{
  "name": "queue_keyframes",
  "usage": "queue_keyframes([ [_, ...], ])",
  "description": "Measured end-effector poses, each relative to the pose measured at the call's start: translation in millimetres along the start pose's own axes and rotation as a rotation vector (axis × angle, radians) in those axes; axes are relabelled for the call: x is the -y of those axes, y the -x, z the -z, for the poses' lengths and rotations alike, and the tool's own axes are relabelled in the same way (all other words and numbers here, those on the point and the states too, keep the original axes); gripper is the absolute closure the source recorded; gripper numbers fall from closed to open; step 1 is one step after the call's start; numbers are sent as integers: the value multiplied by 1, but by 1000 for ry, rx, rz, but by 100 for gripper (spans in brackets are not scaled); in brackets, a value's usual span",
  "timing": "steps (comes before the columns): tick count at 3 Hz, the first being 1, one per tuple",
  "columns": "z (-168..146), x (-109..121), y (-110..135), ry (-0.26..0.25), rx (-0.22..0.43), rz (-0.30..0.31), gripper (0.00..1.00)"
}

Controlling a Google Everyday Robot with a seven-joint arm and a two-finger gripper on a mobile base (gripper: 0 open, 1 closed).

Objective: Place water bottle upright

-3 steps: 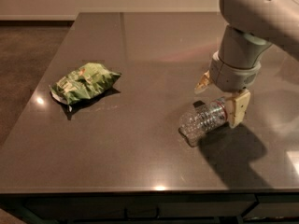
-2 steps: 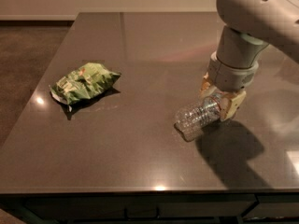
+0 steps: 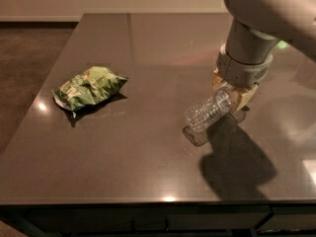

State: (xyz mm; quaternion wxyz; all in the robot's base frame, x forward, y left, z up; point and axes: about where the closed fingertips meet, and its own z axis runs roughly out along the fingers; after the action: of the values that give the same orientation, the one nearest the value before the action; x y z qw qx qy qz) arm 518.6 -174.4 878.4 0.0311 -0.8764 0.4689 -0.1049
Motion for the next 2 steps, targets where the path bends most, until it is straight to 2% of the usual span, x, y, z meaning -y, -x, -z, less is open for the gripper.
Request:
queue_keyframes([
  [1, 33, 25, -13, -189, -170, 78, 100],
  [2, 57, 41, -21, -336, -254, 162, 100],
])
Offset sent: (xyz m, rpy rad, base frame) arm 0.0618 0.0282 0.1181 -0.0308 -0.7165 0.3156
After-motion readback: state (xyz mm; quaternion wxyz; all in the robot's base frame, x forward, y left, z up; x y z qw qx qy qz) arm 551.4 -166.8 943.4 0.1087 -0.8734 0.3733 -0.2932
